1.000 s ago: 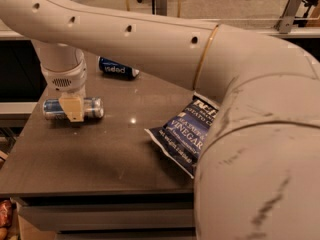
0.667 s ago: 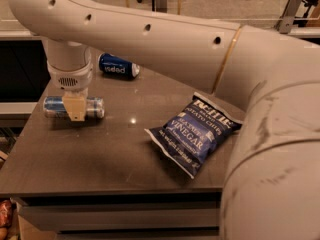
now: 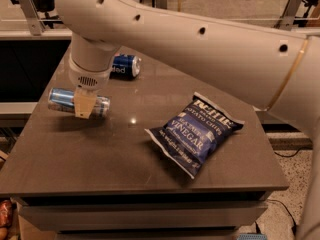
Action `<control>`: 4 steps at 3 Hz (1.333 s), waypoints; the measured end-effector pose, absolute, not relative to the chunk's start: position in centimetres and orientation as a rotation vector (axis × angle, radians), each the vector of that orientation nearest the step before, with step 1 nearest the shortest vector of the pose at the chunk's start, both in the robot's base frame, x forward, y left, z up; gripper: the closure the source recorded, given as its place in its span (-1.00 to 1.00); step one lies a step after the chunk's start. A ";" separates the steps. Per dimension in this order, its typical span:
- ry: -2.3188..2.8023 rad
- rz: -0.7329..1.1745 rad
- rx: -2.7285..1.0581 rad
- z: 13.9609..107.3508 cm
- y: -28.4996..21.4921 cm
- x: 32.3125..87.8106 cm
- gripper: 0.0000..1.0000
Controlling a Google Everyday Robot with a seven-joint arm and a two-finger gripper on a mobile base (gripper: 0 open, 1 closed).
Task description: Place redbull can upright
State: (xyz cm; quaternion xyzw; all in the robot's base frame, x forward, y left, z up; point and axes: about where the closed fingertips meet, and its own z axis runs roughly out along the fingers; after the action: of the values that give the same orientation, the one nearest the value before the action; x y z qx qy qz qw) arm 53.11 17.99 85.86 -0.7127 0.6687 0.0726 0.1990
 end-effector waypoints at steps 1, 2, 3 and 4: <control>1.812 0.276 -1.922 86.6 17.8 53.6 1.00; 1.749 0.331 -1.870 87.6 18.2 54.3 1.00; 1.688 0.394 -1.817 88.2 18.6 54.8 1.00; 1.624 0.468 -1.753 88.7 19.2 55.0 1.00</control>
Offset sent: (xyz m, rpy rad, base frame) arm 0.0230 0.0041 0.0294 0.2889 -0.0580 0.0219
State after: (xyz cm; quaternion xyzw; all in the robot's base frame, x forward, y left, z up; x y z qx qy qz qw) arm 55.00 19.15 88.66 -0.6753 0.6257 0.1805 0.3461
